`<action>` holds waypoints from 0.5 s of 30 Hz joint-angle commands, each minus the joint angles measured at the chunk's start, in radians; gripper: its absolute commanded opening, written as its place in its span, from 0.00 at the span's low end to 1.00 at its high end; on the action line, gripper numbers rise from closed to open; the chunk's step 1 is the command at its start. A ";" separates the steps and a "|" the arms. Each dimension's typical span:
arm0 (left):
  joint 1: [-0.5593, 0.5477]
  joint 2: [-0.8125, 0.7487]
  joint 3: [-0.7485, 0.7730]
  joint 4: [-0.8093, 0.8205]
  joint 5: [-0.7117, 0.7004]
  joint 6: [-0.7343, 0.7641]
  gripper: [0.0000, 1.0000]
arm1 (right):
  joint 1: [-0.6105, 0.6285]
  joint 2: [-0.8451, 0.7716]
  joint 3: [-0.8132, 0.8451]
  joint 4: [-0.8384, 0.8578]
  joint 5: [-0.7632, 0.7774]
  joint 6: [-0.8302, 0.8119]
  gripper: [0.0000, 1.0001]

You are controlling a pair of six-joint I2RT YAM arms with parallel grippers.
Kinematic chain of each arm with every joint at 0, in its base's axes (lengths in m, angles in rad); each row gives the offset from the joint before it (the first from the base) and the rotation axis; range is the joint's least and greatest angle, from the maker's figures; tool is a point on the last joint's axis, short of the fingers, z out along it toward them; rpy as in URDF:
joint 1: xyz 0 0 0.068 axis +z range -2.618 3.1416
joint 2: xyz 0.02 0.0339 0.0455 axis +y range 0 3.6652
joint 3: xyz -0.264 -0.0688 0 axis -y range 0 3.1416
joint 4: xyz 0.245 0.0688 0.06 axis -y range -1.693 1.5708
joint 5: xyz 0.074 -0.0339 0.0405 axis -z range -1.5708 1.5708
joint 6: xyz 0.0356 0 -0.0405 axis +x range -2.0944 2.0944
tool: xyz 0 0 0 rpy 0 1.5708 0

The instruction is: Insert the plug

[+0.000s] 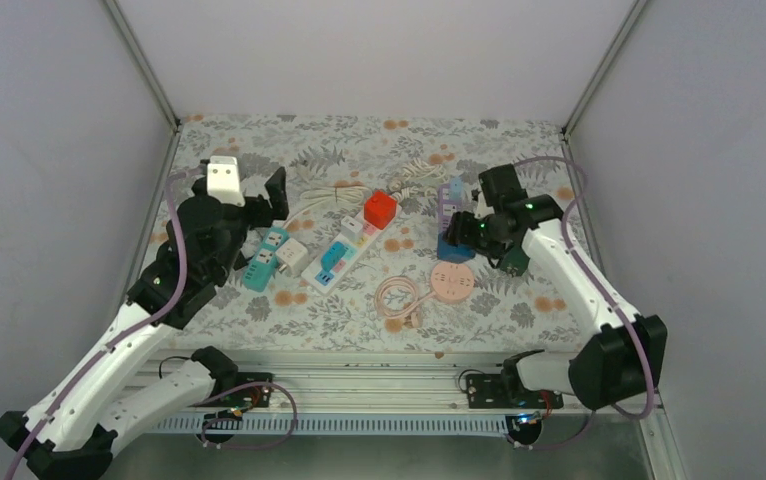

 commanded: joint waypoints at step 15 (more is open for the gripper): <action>0.001 -0.075 -0.068 -0.016 -0.031 0.033 1.00 | 0.019 0.151 0.020 -0.159 -0.017 0.040 0.29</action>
